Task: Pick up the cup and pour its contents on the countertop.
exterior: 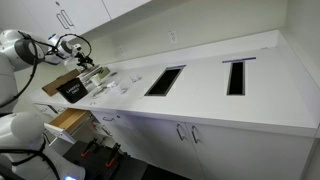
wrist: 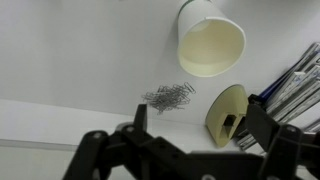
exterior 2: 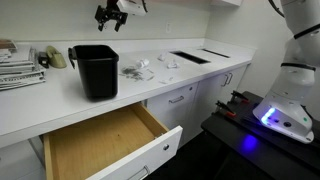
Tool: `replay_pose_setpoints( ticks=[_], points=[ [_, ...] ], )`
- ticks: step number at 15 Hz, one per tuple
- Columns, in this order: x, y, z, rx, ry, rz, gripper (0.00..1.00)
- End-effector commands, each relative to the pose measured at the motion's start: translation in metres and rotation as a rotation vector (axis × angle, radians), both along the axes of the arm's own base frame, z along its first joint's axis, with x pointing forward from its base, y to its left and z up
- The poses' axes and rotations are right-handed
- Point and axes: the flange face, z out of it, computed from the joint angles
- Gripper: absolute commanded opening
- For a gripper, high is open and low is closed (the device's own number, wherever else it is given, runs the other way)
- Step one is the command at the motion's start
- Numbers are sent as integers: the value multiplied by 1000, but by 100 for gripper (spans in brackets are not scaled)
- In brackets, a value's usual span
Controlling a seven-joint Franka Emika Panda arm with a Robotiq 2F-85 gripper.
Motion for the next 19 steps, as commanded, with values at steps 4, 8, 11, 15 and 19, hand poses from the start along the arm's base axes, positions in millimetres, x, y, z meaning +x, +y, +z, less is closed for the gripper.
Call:
replay_pose_setpoints(
  ticks=[4,8,11,15,19],
  points=[
    [-62,-38,70,-81,128,12,100],
    [-99,-61,86,-123,246,11,100],
    [-117,-77,94,-152,276,-3,100],
    [-111,-72,95,-155,264,-17,100],
    [-110,-70,90,-158,271,-14,100]
  ],
)
